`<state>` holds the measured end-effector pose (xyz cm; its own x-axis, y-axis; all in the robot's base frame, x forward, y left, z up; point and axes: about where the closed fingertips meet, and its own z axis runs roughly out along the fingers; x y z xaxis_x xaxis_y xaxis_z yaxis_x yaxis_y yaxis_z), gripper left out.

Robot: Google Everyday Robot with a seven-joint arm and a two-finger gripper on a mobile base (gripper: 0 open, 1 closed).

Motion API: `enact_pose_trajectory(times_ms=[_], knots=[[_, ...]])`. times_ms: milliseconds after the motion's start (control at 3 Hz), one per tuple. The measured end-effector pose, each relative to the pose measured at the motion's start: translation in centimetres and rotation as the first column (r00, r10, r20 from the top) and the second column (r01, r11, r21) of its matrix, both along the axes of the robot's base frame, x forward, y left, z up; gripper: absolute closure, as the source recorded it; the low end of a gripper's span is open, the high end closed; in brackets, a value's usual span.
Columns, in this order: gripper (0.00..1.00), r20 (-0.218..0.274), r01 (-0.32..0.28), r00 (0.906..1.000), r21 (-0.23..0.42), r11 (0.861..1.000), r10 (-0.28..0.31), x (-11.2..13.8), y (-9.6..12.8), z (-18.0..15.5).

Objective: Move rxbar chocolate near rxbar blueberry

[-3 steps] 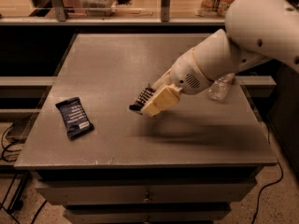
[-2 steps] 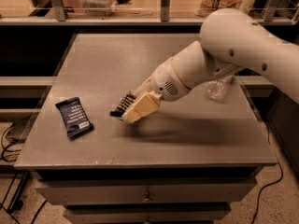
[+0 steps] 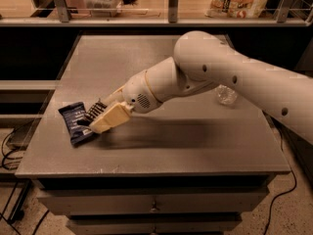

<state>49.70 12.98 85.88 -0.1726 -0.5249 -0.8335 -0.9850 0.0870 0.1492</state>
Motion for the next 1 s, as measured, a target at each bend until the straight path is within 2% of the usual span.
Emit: enact_pose_trajectory(times_ms=[333,667,1000], knots=[[0.36,0.028,-0.052,0.9983,0.042,0.998,0.051,-0.5,3.4,0.7],[0.14,0.065,-0.056,0.9965,0.036,0.998,0.053,-0.3,4.6,1.2],[0.0,0.123,-0.027,0.9921,0.017,1.0,0.024,0.7,4.2,2.3]])
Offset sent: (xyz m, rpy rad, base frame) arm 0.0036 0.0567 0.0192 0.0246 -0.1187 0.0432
